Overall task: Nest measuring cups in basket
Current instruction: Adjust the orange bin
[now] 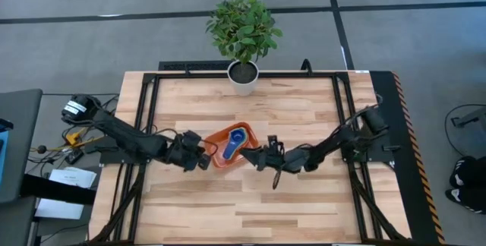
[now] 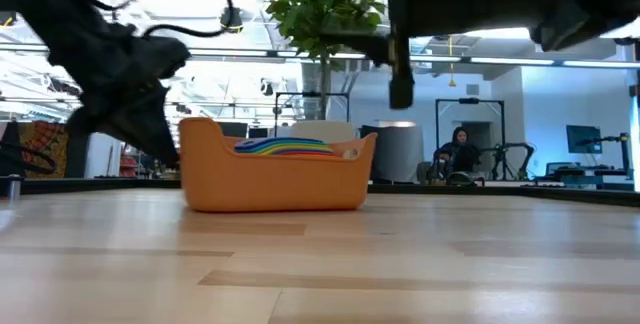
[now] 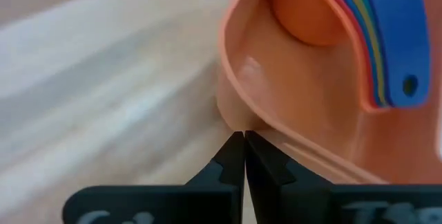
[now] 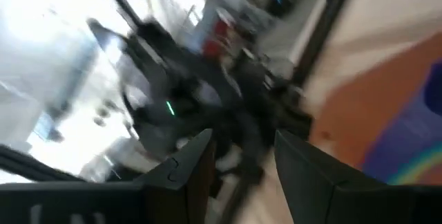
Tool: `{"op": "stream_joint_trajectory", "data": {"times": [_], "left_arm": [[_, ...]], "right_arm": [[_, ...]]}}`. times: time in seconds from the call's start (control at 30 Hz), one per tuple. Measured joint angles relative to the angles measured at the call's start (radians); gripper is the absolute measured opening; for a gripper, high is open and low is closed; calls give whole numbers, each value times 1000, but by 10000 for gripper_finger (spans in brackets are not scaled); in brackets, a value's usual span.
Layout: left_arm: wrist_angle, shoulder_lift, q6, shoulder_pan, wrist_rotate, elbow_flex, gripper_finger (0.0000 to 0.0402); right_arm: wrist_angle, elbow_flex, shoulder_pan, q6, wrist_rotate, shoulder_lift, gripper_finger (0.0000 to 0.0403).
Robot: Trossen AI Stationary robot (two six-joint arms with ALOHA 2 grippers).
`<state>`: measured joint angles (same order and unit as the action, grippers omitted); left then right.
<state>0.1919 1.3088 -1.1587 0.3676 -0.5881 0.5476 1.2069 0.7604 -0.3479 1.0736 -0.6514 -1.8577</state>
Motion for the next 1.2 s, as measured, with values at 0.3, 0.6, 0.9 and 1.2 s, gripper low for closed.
{"op": "stream_joint_trajectory", "data": {"times": [0.3, 0.6, 0.9, 1.2], "left_arm": [[-58, 2, 159, -195, 44, 0, 0], [-112, 2, 344, -366, 144, 0, 0], [-226, 2, 635, -550, 287, 0, 0], [-212, 2, 780, -720, 522, 0, 0]], "right_arm": [[-656, -21, 146, -32, 174, 246, 182], [-931, -19, 358, -85, 207, 360, 187], [-836, -20, 533, -103, 448, 228, 156], [-684, -20, 582, -129, 612, 75, 123]]}}
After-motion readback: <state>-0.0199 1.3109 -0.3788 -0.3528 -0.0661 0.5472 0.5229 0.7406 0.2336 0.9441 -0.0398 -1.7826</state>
